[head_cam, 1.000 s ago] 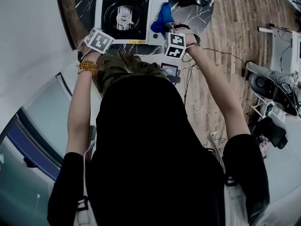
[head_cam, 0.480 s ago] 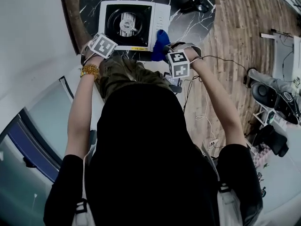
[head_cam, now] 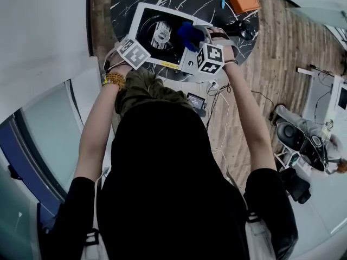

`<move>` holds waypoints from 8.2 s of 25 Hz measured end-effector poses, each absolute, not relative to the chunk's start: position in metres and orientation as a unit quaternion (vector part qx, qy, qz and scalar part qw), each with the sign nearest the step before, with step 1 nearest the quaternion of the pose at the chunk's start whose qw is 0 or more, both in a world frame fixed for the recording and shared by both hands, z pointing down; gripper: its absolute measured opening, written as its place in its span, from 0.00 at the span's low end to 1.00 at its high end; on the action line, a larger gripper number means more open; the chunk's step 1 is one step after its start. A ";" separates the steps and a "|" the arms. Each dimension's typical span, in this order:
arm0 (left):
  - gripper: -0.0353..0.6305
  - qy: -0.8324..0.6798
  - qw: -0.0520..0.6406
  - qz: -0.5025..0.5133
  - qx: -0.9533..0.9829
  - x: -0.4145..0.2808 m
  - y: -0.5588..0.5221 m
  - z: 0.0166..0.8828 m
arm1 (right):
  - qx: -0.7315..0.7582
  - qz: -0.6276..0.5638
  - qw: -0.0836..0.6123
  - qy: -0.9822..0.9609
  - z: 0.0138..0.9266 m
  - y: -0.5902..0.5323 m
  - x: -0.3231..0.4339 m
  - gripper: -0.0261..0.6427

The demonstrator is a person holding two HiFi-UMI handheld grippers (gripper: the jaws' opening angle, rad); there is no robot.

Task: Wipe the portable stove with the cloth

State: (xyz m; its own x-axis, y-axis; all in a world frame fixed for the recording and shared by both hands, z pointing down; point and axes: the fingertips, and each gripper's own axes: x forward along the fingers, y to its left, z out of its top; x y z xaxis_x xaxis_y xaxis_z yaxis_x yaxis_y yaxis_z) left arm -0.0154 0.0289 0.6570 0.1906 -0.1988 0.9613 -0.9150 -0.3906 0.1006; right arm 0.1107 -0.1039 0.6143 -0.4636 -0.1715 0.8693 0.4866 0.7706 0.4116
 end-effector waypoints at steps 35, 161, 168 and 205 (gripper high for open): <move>0.07 -0.397 0.352 0.490 0.692 -0.019 0.029 0.658 | -0.233 -0.197 0.614 -0.728 0.663 -0.049 0.096 0.18; 0.21 -0.154 0.163 0.230 0.947 -0.030 0.025 0.556 | -0.010 -0.069 0.410 -0.909 0.573 0.036 -0.039 0.30; 0.32 -0.284 0.222 0.235 0.903 -0.032 0.024 0.579 | -0.066 -0.111 0.458 -0.879 0.575 -0.023 0.012 0.10; 0.08 -0.430 0.270 0.364 0.781 -0.020 0.019 0.656 | -0.272 -0.284 0.620 -0.679 0.670 -0.124 -0.044 0.18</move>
